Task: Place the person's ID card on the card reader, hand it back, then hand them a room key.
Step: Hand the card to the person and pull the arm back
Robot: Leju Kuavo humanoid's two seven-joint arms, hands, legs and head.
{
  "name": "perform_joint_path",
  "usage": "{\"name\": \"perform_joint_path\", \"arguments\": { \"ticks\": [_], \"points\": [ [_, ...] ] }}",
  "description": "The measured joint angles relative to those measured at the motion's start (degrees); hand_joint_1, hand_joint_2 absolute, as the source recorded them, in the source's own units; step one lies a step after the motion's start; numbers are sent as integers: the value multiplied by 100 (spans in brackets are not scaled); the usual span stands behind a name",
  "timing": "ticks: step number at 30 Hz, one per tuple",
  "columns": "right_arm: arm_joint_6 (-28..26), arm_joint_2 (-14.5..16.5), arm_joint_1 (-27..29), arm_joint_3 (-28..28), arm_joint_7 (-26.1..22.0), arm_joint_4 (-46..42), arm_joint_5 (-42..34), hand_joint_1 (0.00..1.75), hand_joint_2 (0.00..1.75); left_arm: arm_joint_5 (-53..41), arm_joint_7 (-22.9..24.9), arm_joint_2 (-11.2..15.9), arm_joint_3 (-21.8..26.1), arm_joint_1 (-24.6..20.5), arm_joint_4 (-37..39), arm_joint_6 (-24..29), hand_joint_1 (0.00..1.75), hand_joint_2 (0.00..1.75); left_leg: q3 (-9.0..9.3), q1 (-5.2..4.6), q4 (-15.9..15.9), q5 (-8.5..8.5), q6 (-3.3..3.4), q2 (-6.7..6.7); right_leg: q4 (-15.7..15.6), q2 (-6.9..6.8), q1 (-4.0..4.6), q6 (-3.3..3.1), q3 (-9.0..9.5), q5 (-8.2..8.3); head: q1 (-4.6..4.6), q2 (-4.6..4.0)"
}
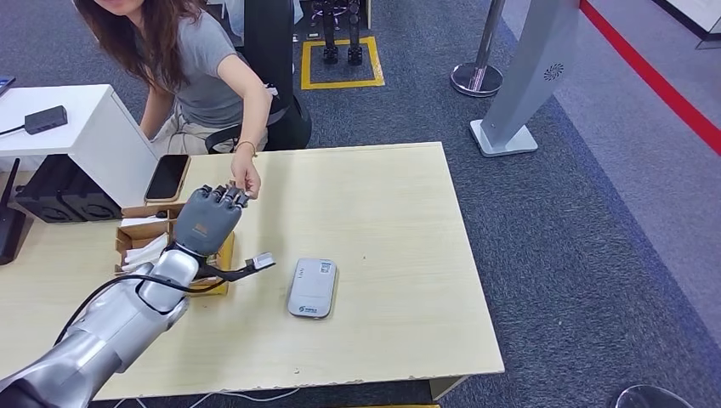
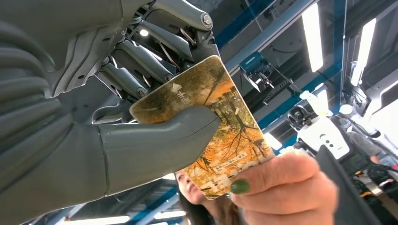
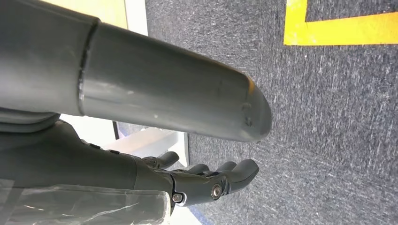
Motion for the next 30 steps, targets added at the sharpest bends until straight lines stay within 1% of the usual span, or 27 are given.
{"name": "perform_joint_path", "arguments": {
  "ticks": [4, 10, 11, 14, 15, 23, 25, 30],
  "points": [
    [9, 2, 2, 0, 1, 4, -3, 0, 0, 11, -122, 250, 29, -161, 53, 0, 175, 175, 2, 5, 0, 1, -1, 0, 1, 0, 0, -1, 0, 0, -1, 0],
    [23, 10, 6, 0, 39, 6, -35, 0, 0, 24, -264, 523, 181, -290, 159, 0, 175, 175, 1, 5, 0, 1, -2, 5, 3, 6, 1, -1, -1, 0, 5, 0],
    [23, 13, 8, -1, 40, 7, -36, 0, 0, 23, -269, 563, 223, -292, 163, 0, 164, 175, 1, 5, 0, 1, -2, 6, 3, 7, 1, -1, -1, 0, 5, 0],
    [23, 25, 8, -1, 43, 9, -42, 0, 0, 20, -280, 648, 339, -296, 176, 0, 34, 175, 1, 4, 0, 1, -2, 5, 2, 5, 1, 0, -1, 0, 4, 0],
    [23, 30, 8, 0, 44, 9, -52, 0, 0, 20, -284, 666, 378, -296, 185, 0, 1, 175, 1, 4, 0, 1, -2, 4, 2, 4, 1, 0, -1, 0, 4, 0],
    [23, 51, 8, -10, 76, 9, -113, 0, 0, 21, -258, 734, 657, -295, 219, 0, 0, 175, 1, 3, 0, 1, -1, 3, 2, 4, 1, 0, 0, 0, 5, 0],
    [22, 55, 8, -28, 91, 9, -129, 0, 0, 26, -355, 729, 757, -292, 231, 0, 0, 175, 1, 3, 0, 1, -1, 3, 2, 4, 1, 0, 0, 0, 4, 0],
    [9, 70, 9, -117, 104, 9, -228, 0, 0, 21, -788, 661, 1158, -249, 256, -1, 0, 175, 1, 2, 0, 1, -1, 3, 2, 4, 0, 0, -1, 0, 5, 0]
  ]
}}
